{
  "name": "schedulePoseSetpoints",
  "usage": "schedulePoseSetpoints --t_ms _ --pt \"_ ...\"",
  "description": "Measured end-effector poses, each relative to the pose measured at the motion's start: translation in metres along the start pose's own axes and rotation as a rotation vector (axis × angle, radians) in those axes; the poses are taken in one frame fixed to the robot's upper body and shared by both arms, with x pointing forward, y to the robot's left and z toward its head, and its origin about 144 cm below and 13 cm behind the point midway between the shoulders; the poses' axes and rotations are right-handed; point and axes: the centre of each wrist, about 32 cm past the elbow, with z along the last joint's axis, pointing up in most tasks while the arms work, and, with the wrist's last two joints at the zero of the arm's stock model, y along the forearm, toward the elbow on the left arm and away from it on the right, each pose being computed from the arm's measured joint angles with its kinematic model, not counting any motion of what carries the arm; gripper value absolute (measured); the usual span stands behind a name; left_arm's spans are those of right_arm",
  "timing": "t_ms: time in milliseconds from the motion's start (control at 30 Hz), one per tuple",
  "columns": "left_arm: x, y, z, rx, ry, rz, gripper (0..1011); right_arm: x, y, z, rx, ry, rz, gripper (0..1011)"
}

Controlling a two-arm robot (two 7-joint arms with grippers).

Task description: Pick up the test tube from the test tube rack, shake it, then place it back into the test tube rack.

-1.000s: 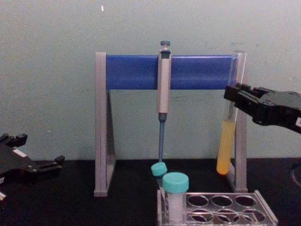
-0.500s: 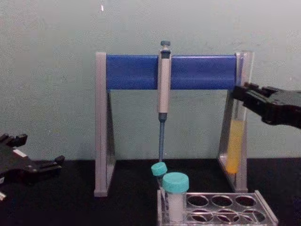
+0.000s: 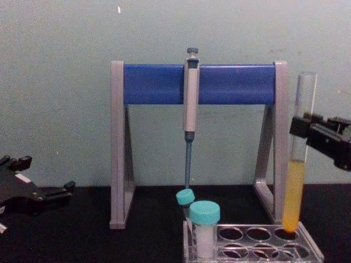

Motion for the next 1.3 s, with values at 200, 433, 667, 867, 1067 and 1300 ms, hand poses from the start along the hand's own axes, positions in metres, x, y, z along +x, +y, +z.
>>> schedulePoseSetpoints --t_ms 200,433,667,867,1067,1300 --pt "0.000 0.000 0.000 0.000 0.000 0.000 1010 -0.011 0.001 -0.001 -0.004 0.024 0.058 223" --pt "0.000 0.000 0.000 0.000 0.000 0.000 1010 -0.016 0.018 -0.005 0.009 0.045 0.104 224" --pt "0.000 0.000 0.000 0.000 0.000 0.000 1010 -0.011 0.039 -0.008 0.023 0.039 0.109 223" --pt "0.000 0.000 0.000 0.000 0.000 0.000 1009 -0.002 0.055 -0.008 0.034 0.016 0.079 224" --pt "0.000 0.000 0.000 0.000 0.000 0.000 1009 0.008 0.056 -0.007 0.035 0.001 0.032 224" --pt "0.000 0.000 0.000 0.000 0.000 0.000 1010 0.013 0.048 -0.006 0.032 -0.003 -0.003 224"
